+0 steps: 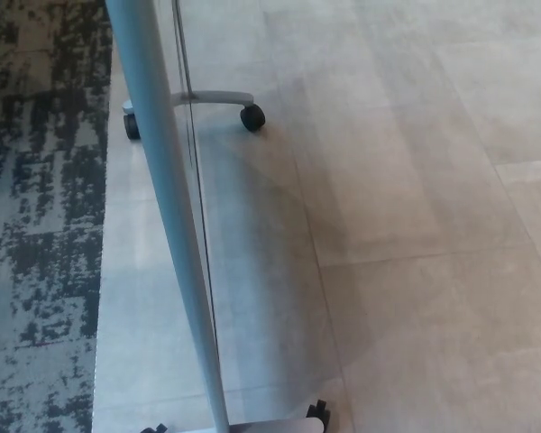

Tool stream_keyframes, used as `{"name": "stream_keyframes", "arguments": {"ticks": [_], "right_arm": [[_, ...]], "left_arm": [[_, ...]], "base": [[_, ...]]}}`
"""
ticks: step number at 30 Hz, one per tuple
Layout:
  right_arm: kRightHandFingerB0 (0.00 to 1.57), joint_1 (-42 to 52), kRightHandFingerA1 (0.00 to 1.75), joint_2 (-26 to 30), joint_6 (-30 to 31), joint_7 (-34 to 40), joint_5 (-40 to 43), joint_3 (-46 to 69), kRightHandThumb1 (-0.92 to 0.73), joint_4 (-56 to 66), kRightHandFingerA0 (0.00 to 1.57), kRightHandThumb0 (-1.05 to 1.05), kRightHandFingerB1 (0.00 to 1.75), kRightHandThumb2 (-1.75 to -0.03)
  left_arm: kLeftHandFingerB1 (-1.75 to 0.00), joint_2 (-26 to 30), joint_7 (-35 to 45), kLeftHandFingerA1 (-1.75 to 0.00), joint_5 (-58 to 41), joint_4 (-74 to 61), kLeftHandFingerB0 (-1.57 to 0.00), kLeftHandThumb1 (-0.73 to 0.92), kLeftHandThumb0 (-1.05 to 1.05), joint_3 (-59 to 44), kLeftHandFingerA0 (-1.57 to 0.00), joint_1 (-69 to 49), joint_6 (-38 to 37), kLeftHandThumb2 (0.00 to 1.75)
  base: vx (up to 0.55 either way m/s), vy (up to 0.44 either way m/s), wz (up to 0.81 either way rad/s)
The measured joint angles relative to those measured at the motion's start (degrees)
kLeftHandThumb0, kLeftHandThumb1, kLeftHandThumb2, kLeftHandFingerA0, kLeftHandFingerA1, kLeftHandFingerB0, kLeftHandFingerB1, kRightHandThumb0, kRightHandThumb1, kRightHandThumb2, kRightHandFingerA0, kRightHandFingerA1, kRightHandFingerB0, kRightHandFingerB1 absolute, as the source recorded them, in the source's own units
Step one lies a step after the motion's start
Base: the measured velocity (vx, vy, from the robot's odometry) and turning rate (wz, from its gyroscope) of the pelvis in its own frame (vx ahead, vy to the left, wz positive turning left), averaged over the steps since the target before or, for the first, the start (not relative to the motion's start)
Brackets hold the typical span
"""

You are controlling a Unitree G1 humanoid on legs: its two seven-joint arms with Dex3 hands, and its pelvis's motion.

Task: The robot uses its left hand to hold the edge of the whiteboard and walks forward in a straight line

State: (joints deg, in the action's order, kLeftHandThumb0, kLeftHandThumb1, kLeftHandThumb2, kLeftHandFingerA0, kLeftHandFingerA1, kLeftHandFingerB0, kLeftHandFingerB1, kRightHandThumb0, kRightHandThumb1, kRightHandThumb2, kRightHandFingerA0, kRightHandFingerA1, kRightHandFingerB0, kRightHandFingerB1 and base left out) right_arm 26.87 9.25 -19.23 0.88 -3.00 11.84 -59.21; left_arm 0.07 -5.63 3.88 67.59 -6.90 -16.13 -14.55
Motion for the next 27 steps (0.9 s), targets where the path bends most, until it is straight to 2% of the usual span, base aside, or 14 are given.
{"name": "stream_keyframes", "arguments": {"ticks": [1,2,5,6,9,10,11,15,16,20,21,24,25,27], "right_arm": [[0.3,0.04,0.54,-0.04,-0.91,-0.04,0.23,0.35,-0.45,-0.17,0.49,-0.43,0.31,-0.54],[0.3,0.05,0.55,-0.07,-1.77,-0.1,0.4,0.68,-0.45,-0.44,0.5,-0.43,0.31,-0.54],[0.3,0.07,0.55,-0.1,-4.75,-0.39,1.16,1.74,-0.45,-1.4,0.5,-0.43,0.31,-0.54],[0.31,0.08,0.53,-0.11,-5.38,-0.46,1.28,1.95,-0.46,-1.59,0.54,-0.43,0.31,-0.54],[0.31,0.03,0.54,-0.11,-7.84,-0.56,1.65,2.43,-0.46,-2.56,0.53,-0.4,0.31,-0.54],[0.29,-0.08,0.55,-0.11,-8.31,-0.65,1.85,2.65,-0.49,-2.75,0.5,-0.4,0.31,-0.56],[0.3,-0.12,0.54,-0.11,-8.58,-0.77,2.06,2.84,-0.47,-2.79,0.51,-0.35,0.31,-0.55],[0.3,-0.31,0.54,-0.11,-9.95,-1.85,3.83,4.86,-0.47,-2.77,0.51,-0.35,0.31,-0.55],[0.29,-0.36,0.56,-0.12,-10.17,-2.09,4.11,5.07,-0.47,-2.81,0.49,-0.35,0.32,-0.55],[0.29,-0.69,0.56,0.02,-11.06,-2.2,4.95,6.29,-0.47,-3.39,0.49,-0.35,0.32,-0.55],[0.3,-0.84,0.52,0.08,-11.32,-2.2,5.15,6.55,-0.49,-3.48,0.51,-0.36,0.31,-0.55],[0.31,-0.82,0.52,0.03,-11.59,-2.45,5.61,6.78,-0.48,-3.69,0.53,-0.37,0.31,-0.55],[0.32,-0.89,0.54,-0.01,-11.61,-2.53,5.66,6.74,-0.47,-3.7,0.53,-0.35,0.31,-0.54],[0.32,-1.23,0.54,0.03,-11.64,-2.55,5.73,6.67,-0.47,-3.9,0.53,-0.35,0.31,-0.54]], "left_arm": [[-0.35,-0.14,-0.14,-0.6,-0.16,0.32,-0.34,0.46,-0.46,-0.41,-0.41,0.07,-0.45,0.54],[-0.35,-0.25,-0.22,-0.59,-0.27,0.54,-0.34,0.47,-0.44,-0.73,-0.35,0.14,-0.74,0.55],[-0.35,-0.63,-0.42,-0.59,-0.64,1.23,-0.34,0.47,-0.44,-1.77,-0.35,0.32,-2.3,0.55],[-0.33,-0.72,-0.49,-0.49,-0.7,1.37,-0.33,0.49,-0.37,-1.93,-0.3,0.37,-2.64,0.55],[-0.34,-1.02,-1.18,-0.53,-0.83,1.96,-0.35,0.47,-0.41,-2.58,-0.38,1.16,-3.88,0.55],[-0.46,-1.06,-1.64,-0.6,-0.79,2.06,-0.3,0.36,-0.44,-2.59,-0.4,1.56,-4.24,0.72],[-0.36,-1.06,-1.97,-0.56,-0.77,2.09,-0.34,0.48,-0.4,-2.6,-0.39,1.8,-4.55,0.55],[-0.36,-1.05,-3.36,-0.56,-0.75,2.13,-0.34,0.48,-0.4,-2.66,-0.39,2.53,-6.34,0.55],[-0.32,-1.05,-3.56,-0.49,-0.74,2.15,-0.34,0.5,-0.45,-2.66,-0.41,2.61,-6.67,0.56],[-0.32,-0.28,-4.45,-0.49,-0.58,0.94,-0.34,0.5,-0.45,-2.56,-0.41,3.37,-7.74,0.56],[-0.37,-0.05,-4.66,-0.55,-0.56,0.73,-0.34,0.48,-0.54,-2.55,-0.44,3.51,-7.92,0.55],[-0.37,0.84,-5.99,-0.52,0.25,-1.9,-0.35,0.48,-0.53,-1.32,-0.41,4.11,-9.16,0.55],[-0.47,1.14,-6.33,-0.58,0.36,-2.55,-0.29,0.37,-0.55,-1.13,-0.36,4.34,-9.61,0.75],[-0.47,1.37,-6.79,-0.58,0.36,-4.0,-0.29,0.37,-0.55,-1.04,-0.36,5.33,-10.58,0.75]], "base": [[0.0,0.0,0.0],[0.0,0.0,0.0],[0.0,0.0,0.0],[0.0,0.0,0.0],[0.0,0.0,0.0],[0.0,0.0,0.0],[0.0,0.0,0.0],[0.0,0.0,0.0],[0.0,0.0,0.0],[0.0,0.0,0.0],[0.0,0.0,0.0],[0.07,0.018,-0.12],[0.0,0.0,0.0],[0.03,0.043,0.02]]}}
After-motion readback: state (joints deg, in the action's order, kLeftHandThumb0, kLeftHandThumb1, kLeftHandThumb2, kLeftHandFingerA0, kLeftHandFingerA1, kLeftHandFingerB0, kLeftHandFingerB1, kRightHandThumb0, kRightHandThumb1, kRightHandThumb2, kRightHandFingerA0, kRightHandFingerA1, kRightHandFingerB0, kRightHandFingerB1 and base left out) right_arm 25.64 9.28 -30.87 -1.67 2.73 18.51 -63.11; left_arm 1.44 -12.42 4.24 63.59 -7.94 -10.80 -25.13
